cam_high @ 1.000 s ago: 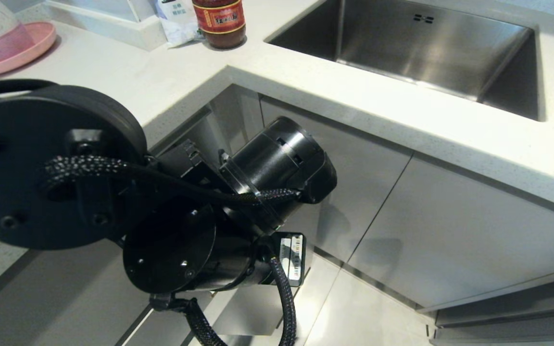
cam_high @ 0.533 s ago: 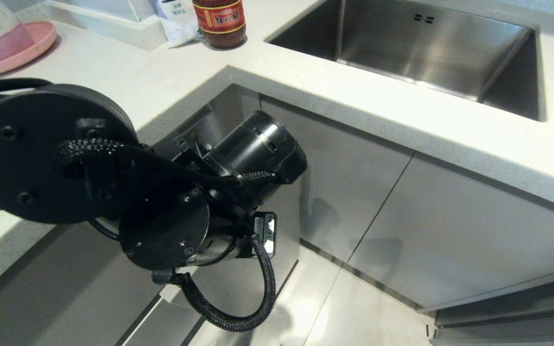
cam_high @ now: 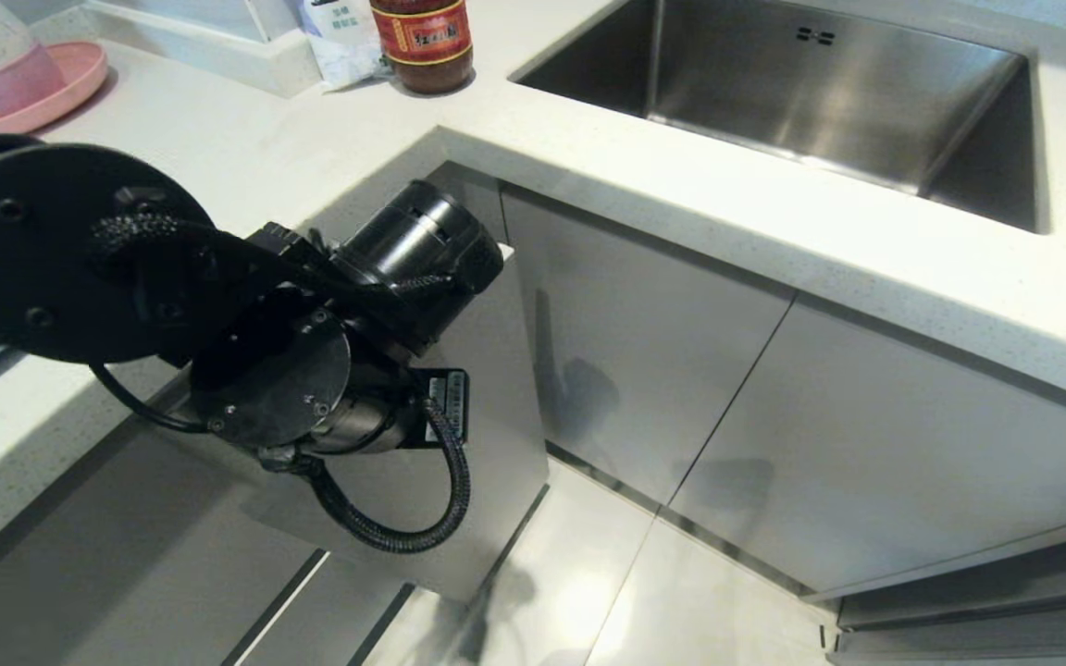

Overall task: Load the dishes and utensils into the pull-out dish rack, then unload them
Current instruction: Close the cupboard

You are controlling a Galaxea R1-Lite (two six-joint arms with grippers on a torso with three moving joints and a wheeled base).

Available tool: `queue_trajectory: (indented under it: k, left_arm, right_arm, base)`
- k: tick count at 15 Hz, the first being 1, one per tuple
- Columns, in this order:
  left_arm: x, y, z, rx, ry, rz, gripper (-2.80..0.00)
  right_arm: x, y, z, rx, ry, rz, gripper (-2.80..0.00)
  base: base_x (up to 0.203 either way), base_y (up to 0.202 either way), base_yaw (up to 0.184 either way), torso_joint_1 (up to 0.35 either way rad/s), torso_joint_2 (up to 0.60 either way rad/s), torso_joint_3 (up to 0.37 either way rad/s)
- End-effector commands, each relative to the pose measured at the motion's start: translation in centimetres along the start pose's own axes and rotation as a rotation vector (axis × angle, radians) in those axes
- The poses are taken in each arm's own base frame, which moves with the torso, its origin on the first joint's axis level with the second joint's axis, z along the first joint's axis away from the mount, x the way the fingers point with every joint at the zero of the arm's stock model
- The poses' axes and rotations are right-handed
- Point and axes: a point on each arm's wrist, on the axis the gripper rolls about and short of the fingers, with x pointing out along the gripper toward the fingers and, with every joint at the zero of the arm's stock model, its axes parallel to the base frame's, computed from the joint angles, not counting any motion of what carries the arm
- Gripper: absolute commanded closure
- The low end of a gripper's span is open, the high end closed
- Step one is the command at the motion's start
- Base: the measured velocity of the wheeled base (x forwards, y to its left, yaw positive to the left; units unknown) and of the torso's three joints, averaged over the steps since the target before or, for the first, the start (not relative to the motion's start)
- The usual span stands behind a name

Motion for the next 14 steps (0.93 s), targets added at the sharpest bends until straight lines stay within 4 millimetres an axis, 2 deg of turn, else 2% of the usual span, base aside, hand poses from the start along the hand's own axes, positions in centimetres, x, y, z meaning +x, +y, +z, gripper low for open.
queue_trajectory:
  k: [1,14]
  left_arm:
    - [0.2,1.0,0.5,-0.023,-0.005,0.026,0.00]
    - [1.0,5.6,3.1,-0.112,-0.099,0.224,0.00]
  right_arm:
    - [0.0,0.0,0.0,0.000,-0.003,0.001,0.00]
    - [0.0,0.0,0.0,0.000,-0.002,0.000,0.00]
  base:
    - [0.000,0.000,0.000,0.000,0.00,0.000]
    - [0.000,0.000,0.000,0.000,0.00,0.000]
